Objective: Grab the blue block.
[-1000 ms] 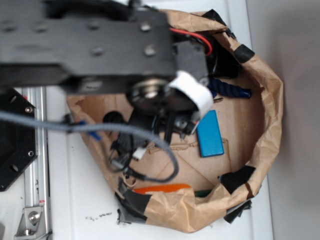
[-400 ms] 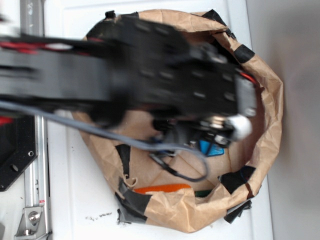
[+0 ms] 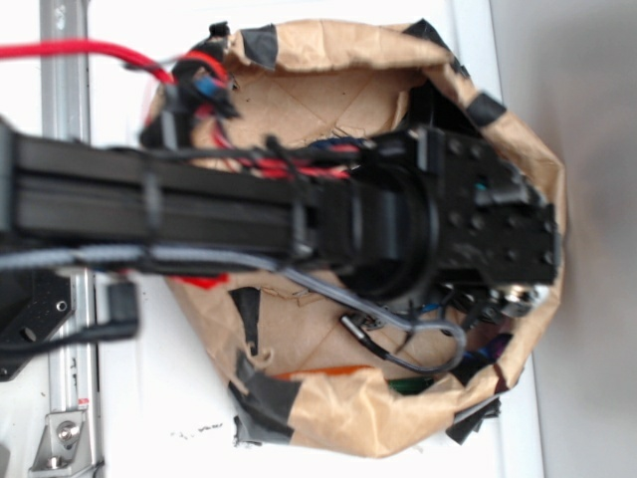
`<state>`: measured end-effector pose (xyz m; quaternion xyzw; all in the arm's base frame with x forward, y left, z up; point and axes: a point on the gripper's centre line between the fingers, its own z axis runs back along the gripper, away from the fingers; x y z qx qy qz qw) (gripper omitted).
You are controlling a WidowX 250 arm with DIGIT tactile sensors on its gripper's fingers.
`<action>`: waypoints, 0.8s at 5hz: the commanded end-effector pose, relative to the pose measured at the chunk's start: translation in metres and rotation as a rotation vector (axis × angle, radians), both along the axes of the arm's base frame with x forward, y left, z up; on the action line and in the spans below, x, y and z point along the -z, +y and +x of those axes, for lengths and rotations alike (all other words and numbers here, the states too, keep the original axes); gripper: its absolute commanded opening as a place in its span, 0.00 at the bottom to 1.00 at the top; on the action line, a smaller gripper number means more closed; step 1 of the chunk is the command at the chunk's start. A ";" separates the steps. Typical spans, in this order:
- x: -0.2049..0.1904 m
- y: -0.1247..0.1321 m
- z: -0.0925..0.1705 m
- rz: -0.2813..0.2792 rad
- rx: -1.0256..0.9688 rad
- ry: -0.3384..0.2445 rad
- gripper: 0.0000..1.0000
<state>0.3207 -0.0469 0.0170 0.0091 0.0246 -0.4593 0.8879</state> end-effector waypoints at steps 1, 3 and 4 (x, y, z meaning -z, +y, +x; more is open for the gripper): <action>0.008 -0.044 -0.027 0.002 0.208 0.086 0.37; -0.013 -0.032 -0.038 -0.004 0.181 0.003 0.00; -0.051 -0.025 -0.045 -0.019 0.079 -0.119 0.00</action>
